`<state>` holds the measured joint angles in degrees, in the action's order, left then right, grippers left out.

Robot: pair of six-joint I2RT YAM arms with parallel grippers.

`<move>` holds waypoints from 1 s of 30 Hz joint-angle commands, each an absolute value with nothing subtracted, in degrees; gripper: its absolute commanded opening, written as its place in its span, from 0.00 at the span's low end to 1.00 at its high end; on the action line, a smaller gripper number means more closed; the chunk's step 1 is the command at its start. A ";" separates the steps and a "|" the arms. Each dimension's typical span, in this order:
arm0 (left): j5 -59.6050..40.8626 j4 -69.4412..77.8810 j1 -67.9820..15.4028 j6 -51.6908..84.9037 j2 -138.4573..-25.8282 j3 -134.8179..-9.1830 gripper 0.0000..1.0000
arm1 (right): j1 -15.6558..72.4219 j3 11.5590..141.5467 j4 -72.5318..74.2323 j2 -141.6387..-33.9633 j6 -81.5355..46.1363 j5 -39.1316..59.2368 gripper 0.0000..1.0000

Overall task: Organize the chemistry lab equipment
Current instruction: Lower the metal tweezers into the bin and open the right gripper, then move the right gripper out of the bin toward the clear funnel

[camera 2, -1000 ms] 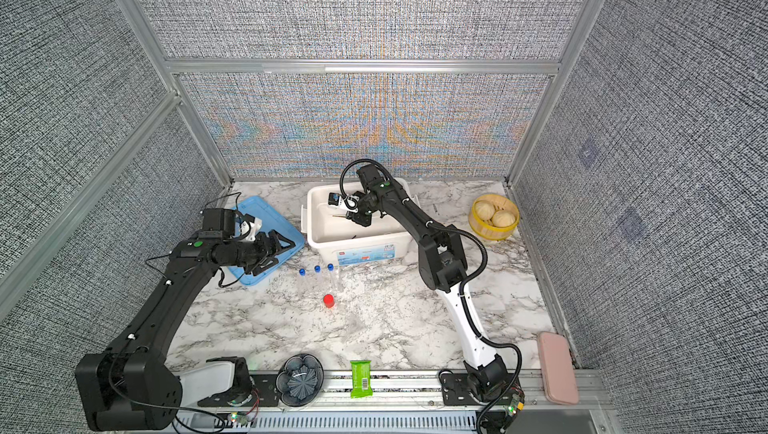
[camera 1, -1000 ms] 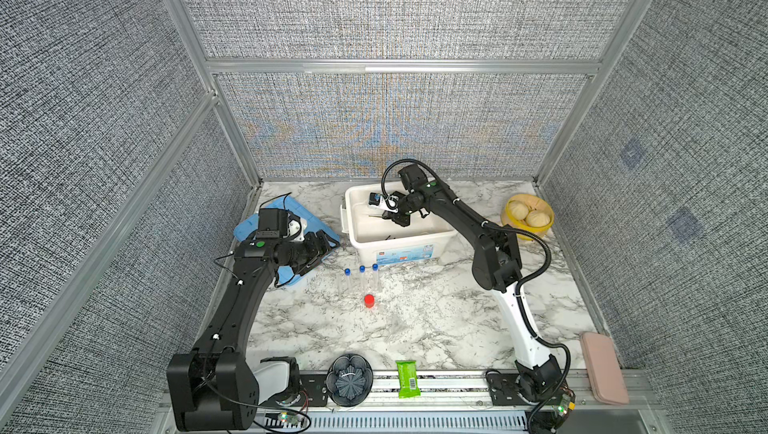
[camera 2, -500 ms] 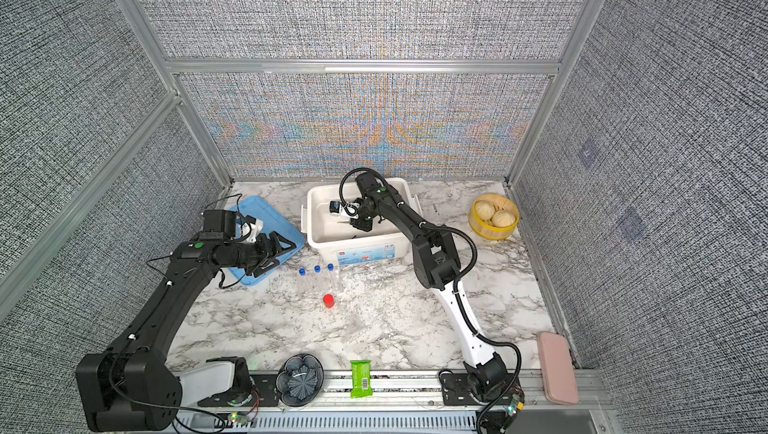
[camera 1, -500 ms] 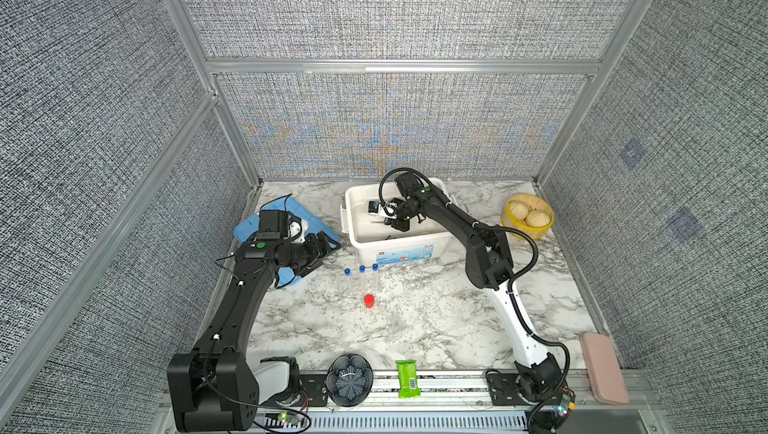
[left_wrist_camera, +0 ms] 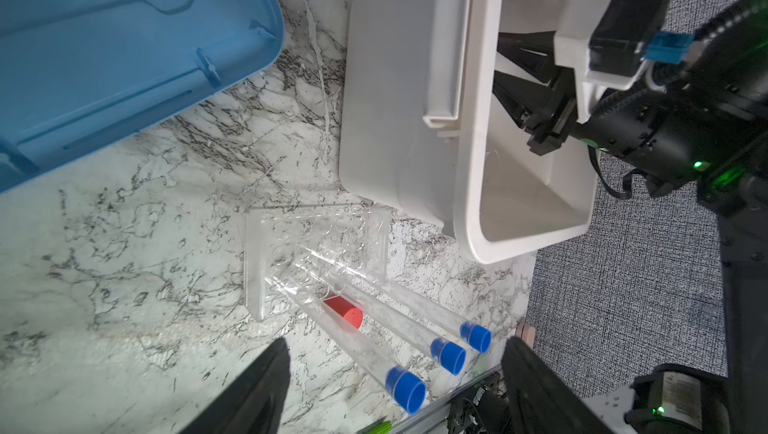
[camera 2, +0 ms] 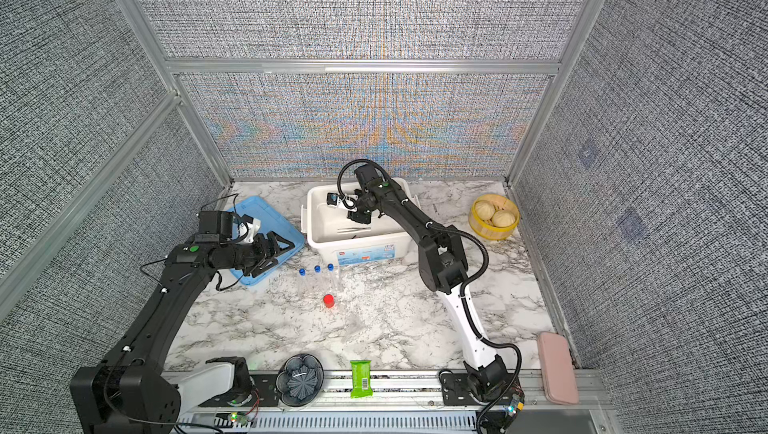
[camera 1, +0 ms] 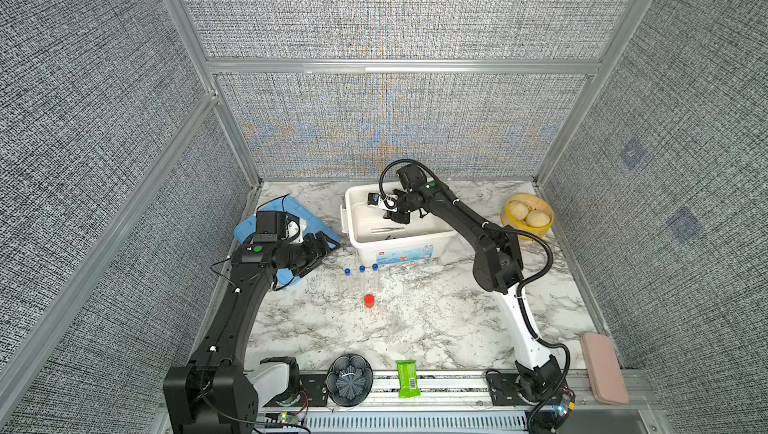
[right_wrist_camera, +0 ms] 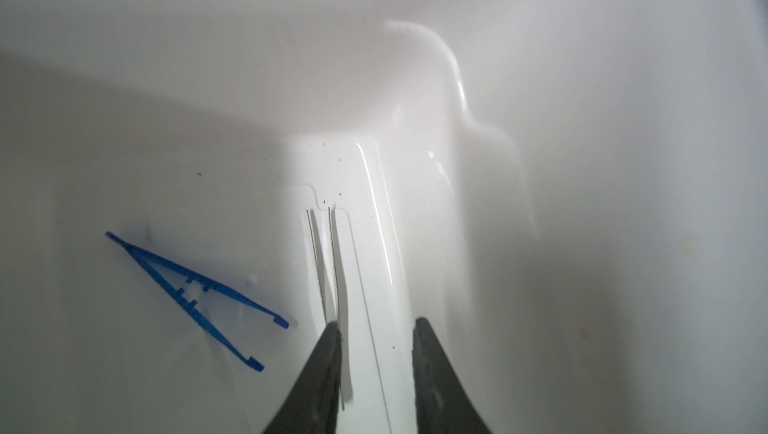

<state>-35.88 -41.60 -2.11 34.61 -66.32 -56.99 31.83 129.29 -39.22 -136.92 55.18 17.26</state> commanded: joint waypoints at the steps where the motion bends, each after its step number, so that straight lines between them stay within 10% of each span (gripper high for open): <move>1: -35.18 -41.32 -2.06 35.16 -64.58 -56.87 0.82 | 32.33 127.73 -38.69 -132.52 53.39 19.07 0.29; 16: -27.82 -38.20 -2.02 38.25 -56.64 -52.76 0.82 | 39.45 95.75 -38.07 -94.49 47.93 16.70 0.43; 30: -26.29 -36.52 -2.04 37.33 -58.27 -50.71 0.81 | 51.26 67.45 -35.65 -77.04 3.05 13.20 0.45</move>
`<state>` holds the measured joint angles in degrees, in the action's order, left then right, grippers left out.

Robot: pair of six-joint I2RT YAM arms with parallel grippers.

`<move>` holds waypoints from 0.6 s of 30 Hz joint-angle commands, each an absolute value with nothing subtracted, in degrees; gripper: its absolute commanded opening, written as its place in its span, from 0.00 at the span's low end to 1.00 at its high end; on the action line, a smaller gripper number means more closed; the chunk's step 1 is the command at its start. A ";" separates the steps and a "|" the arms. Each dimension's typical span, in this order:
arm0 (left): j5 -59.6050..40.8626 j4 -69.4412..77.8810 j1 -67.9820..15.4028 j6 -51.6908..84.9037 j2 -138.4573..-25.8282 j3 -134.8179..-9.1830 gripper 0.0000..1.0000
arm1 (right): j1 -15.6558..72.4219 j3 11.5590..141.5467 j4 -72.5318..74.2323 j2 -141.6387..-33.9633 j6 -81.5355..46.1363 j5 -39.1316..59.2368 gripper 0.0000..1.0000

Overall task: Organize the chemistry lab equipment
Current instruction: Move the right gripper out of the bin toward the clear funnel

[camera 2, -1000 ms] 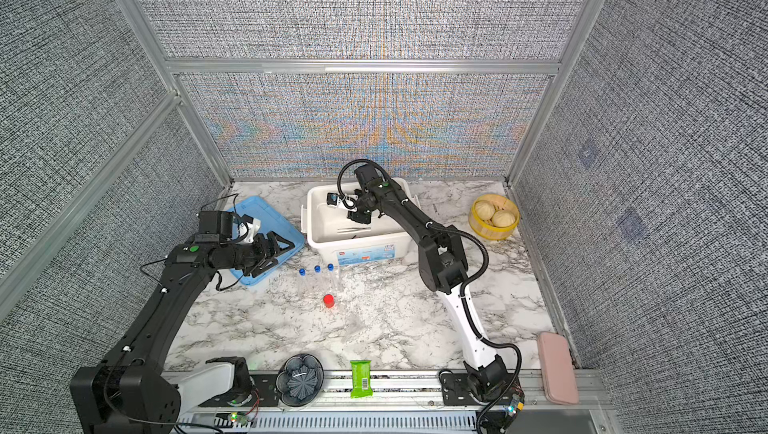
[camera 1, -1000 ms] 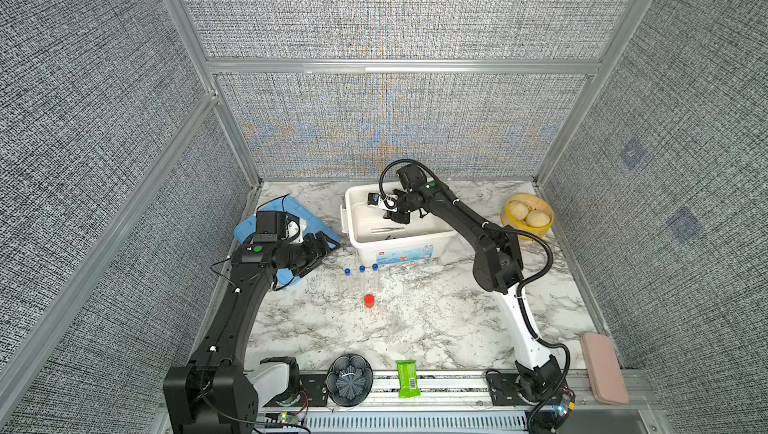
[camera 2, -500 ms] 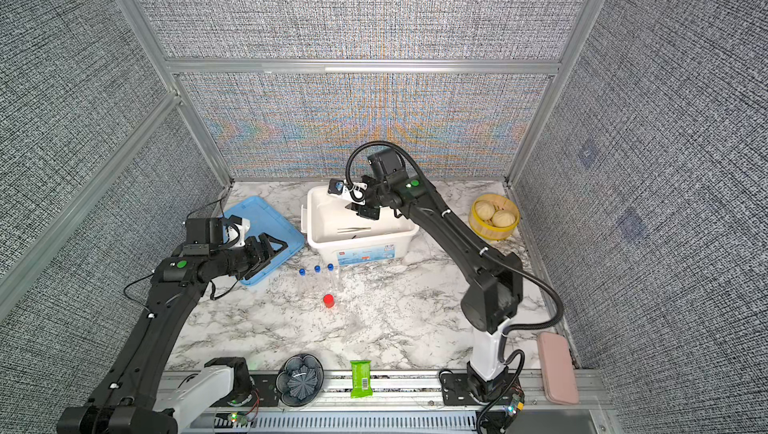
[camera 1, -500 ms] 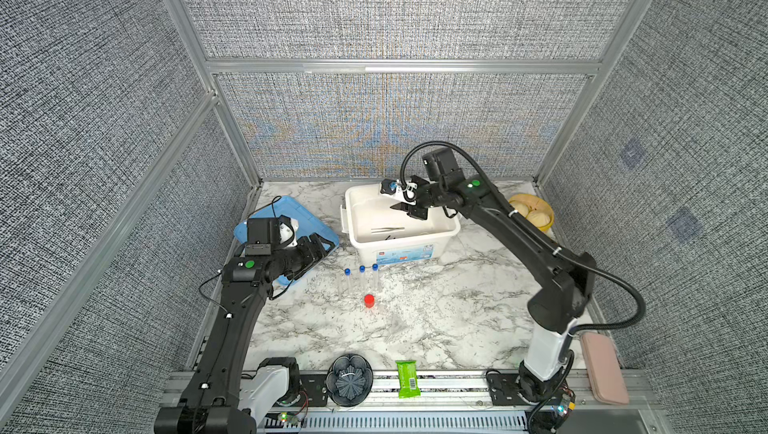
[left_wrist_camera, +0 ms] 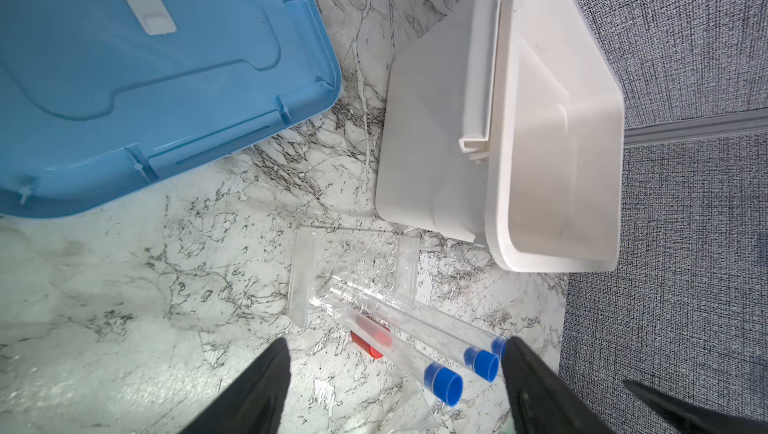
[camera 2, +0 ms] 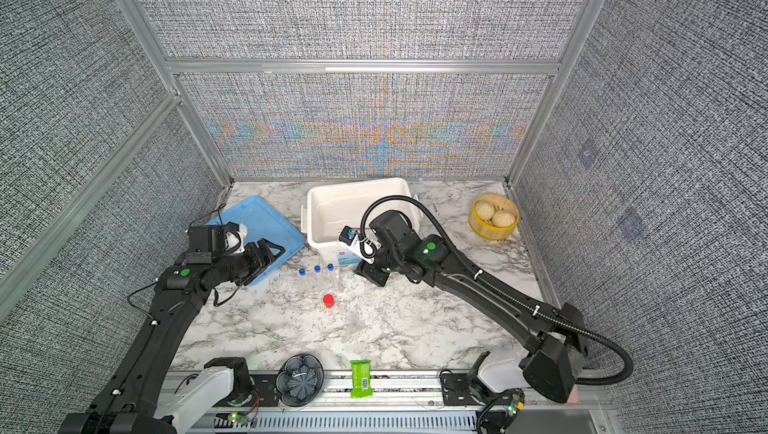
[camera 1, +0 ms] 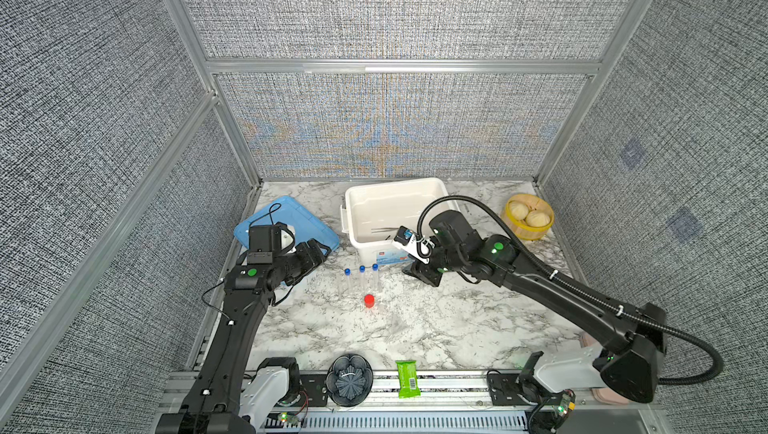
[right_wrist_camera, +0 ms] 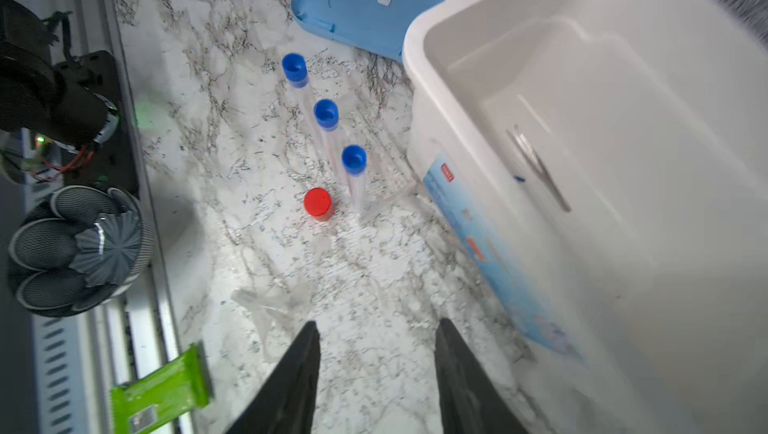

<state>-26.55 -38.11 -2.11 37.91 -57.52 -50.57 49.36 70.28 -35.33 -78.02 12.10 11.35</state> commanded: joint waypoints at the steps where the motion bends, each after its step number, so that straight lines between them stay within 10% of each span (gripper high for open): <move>1: -26.50 -36.13 -2.06 37.60 -58.72 -50.71 0.81 | 52.73 65.40 -34.25 -76.71 1.78 12.40 0.45; 18: -32.61 -32.90 -2.02 39.12 -63.47 -48.91 0.81 | 55.11 61.03 -30.67 -95.05 -5.37 25.98 0.50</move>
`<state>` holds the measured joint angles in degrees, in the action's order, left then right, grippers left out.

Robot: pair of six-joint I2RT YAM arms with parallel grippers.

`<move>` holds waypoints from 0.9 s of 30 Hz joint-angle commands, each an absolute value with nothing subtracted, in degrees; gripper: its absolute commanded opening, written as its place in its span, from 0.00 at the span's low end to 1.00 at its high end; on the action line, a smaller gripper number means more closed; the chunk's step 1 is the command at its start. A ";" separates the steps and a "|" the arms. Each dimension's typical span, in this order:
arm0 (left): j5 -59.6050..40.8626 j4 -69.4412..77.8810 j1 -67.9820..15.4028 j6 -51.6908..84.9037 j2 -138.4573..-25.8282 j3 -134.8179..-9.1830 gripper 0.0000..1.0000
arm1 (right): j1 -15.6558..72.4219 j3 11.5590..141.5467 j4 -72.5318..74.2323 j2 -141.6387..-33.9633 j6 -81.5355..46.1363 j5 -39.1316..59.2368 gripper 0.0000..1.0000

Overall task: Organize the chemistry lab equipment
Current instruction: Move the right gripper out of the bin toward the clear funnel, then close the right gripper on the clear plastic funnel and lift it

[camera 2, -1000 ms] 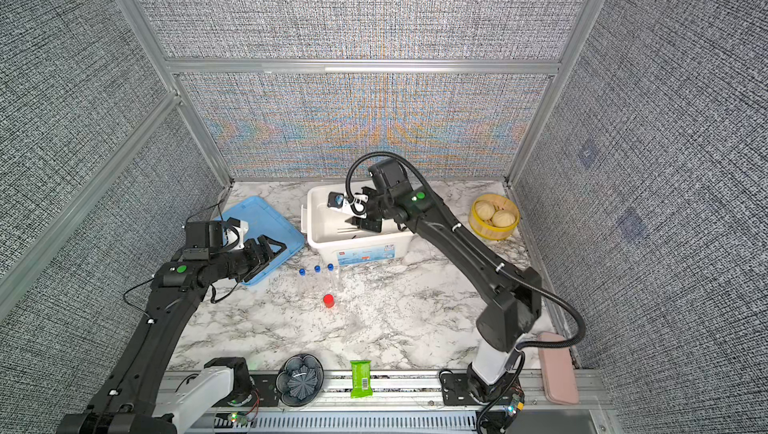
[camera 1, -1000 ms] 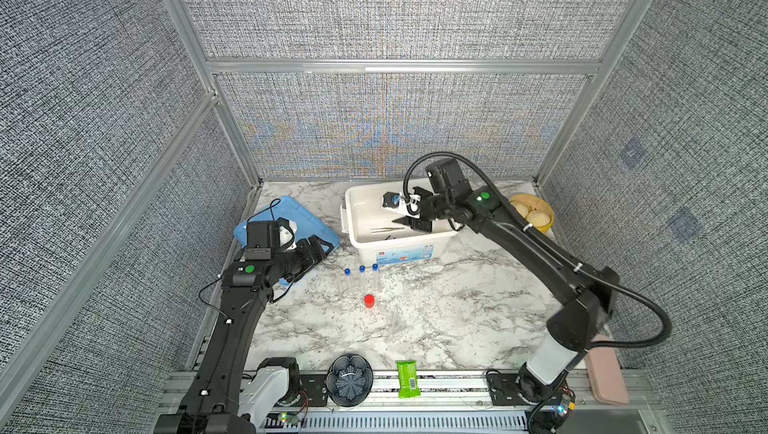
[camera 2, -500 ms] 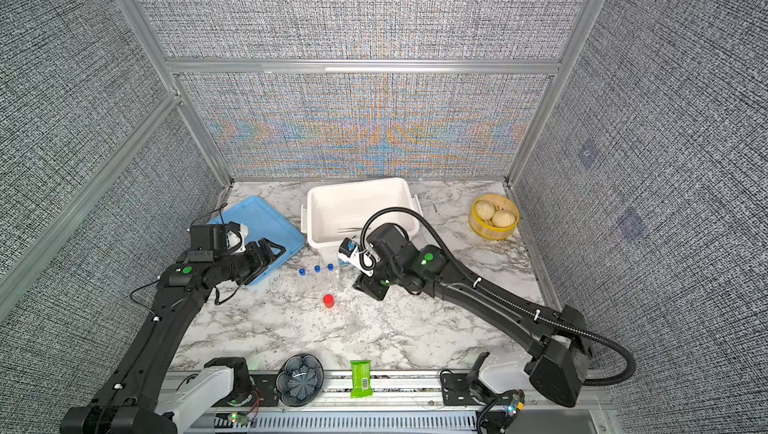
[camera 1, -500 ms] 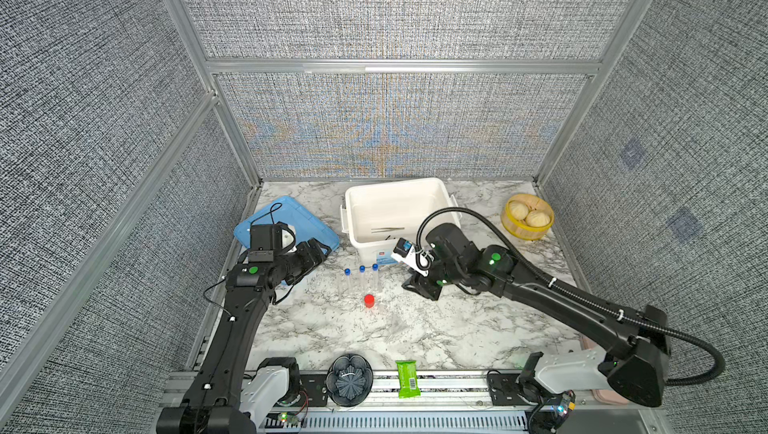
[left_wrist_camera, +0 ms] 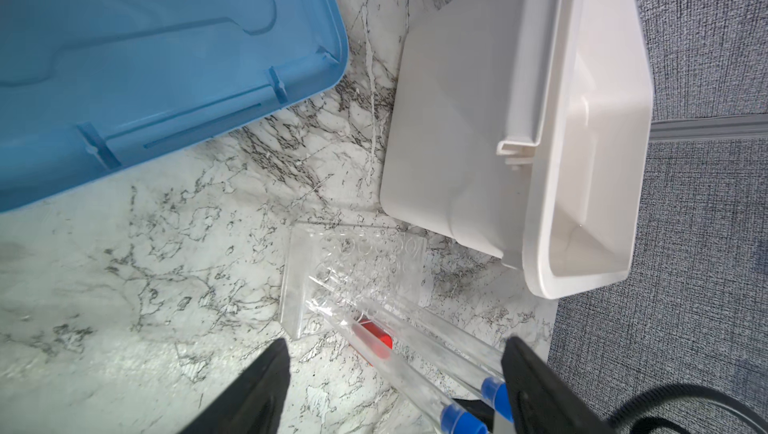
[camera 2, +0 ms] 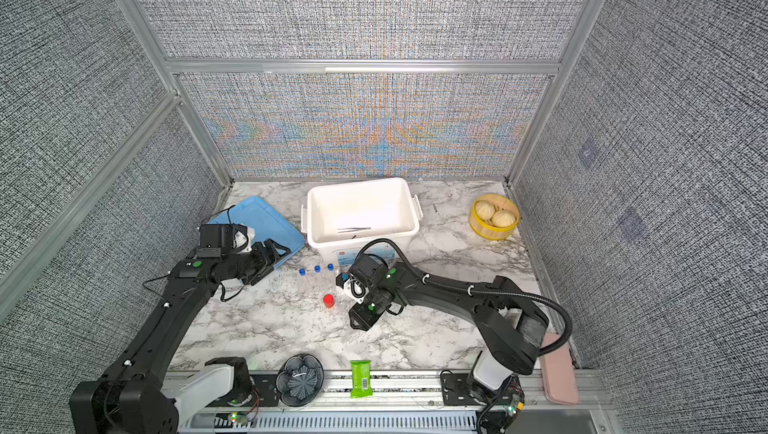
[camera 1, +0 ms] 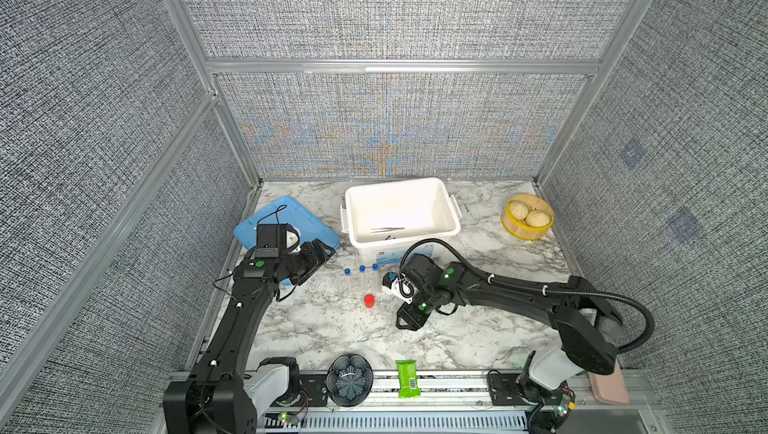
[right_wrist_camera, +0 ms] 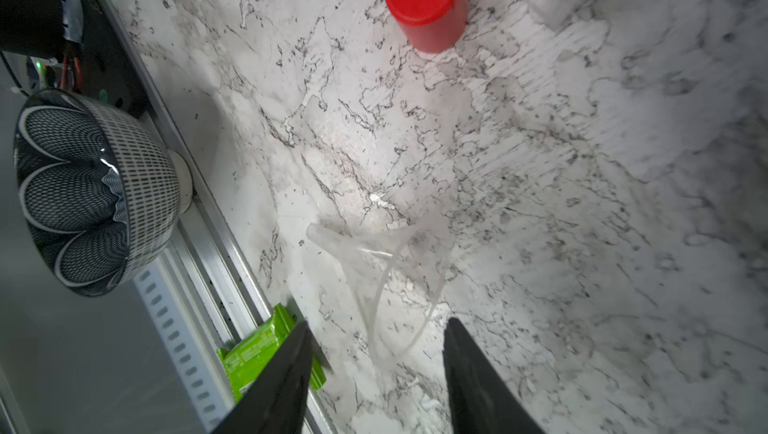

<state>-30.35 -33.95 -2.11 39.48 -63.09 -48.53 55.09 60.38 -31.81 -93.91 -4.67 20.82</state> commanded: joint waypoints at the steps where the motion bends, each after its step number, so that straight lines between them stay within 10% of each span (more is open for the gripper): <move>1: -32.55 -32.83 -2.06 39.11 -63.61 -48.82 0.81 | 55.19 60.97 -30.52 -95.55 -5.32 26.86 0.50; 16: -33.97 -33.19 -2.05 39.15 -64.58 -50.15 0.81 | 54.98 60.79 -30.26 -97.06 -4.49 37.16 0.01; 27: -33.44 -34.74 -2.04 38.41 -63.55 -51.69 0.81 | 48.75 70.50 -38.76 -85.35 3.23 33.76 0.00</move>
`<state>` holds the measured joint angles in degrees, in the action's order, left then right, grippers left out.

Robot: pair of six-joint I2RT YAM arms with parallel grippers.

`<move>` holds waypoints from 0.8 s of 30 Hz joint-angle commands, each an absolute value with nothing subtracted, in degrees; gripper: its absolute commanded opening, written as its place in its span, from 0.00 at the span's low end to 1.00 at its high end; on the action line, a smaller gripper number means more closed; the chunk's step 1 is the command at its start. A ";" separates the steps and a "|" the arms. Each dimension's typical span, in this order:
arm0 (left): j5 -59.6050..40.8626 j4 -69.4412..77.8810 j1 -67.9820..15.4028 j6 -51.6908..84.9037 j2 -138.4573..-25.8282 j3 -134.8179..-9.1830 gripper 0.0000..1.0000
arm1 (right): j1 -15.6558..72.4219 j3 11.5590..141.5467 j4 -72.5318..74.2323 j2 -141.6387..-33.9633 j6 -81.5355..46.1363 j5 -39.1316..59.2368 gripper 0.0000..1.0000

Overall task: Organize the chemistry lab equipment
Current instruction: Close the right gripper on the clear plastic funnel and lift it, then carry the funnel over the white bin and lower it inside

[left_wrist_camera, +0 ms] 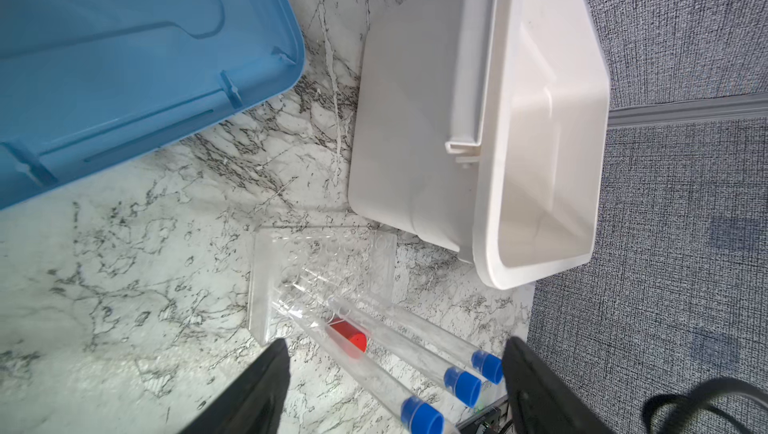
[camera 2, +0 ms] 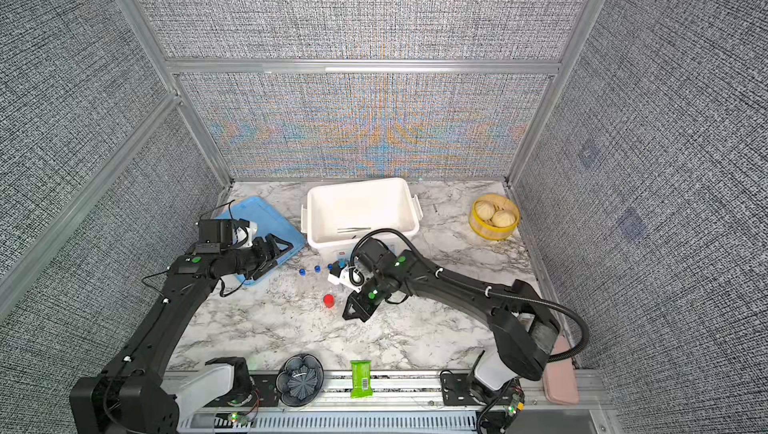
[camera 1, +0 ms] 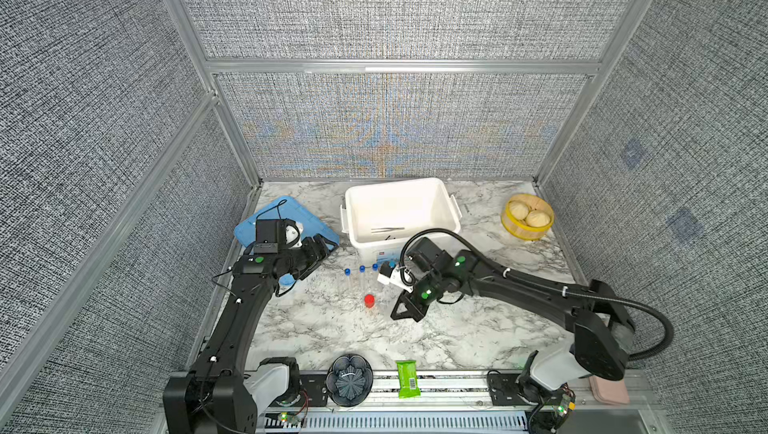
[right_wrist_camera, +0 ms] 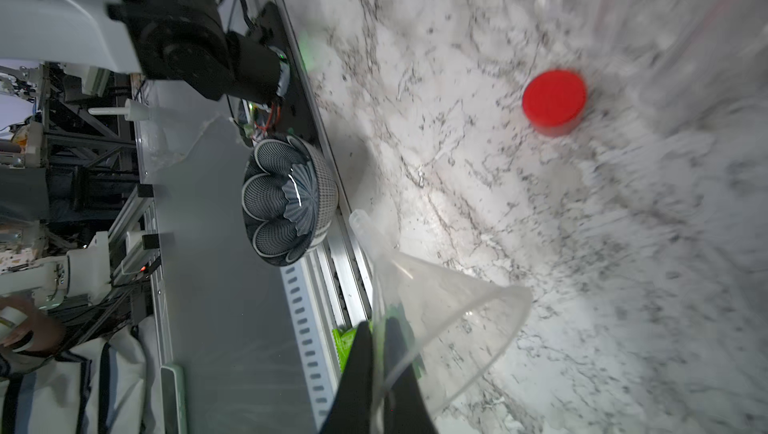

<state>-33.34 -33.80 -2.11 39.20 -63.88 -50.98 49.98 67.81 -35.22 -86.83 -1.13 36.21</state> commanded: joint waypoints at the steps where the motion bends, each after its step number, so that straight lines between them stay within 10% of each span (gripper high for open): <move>1: -33.81 -35.19 -2.10 38.24 -63.42 -52.00 0.82 | 47.69 72.19 -38.93 -84.67 4.03 32.02 0.00; 11: -31.92 -38.61 -2.03 35.91 -60.73 -53.88 0.81 | 41.06 84.32 -31.55 -85.85 6.37 16.68 0.00; 24: -20.25 -49.08 -1.95 33.10 -55.68 -56.23 0.82 | 38.28 112.32 -35.99 -117.24 10.22 10.08 0.00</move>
<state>-23.44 -45.89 -2.04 34.50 -56.36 -55.40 38.61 108.22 -32.45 -113.51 8.82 11.25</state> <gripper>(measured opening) 0.824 0.050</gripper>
